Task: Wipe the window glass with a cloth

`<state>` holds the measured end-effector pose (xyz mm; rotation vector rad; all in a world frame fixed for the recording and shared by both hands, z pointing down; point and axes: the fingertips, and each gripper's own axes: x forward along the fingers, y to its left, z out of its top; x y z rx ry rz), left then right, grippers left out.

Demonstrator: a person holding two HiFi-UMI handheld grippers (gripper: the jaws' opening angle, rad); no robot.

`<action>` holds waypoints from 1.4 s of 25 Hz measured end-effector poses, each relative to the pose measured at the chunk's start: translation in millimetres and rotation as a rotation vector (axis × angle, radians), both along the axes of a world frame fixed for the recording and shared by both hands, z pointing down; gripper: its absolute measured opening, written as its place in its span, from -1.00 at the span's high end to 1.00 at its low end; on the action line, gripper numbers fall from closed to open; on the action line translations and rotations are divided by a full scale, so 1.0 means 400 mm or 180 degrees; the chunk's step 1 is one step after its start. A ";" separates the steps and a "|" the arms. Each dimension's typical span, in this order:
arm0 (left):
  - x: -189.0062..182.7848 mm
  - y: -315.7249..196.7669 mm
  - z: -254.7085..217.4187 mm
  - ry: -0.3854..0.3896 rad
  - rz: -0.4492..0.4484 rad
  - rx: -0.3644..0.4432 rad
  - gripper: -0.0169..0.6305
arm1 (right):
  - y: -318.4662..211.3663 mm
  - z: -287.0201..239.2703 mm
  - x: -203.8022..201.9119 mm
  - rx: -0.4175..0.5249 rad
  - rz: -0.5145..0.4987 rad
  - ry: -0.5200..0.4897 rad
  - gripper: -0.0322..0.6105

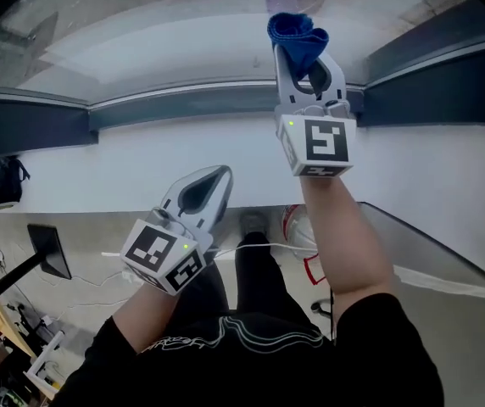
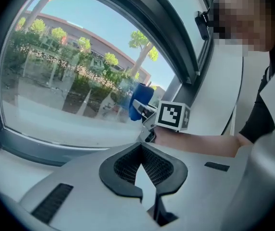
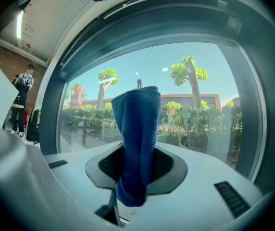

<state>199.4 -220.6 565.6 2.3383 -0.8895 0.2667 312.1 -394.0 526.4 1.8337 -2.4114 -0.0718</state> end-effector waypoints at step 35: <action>0.043 -0.002 -0.013 0.0085 0.0124 -0.0012 0.93 | 0.106 0.012 0.278 -0.0112 0.0905 -0.0575 0.61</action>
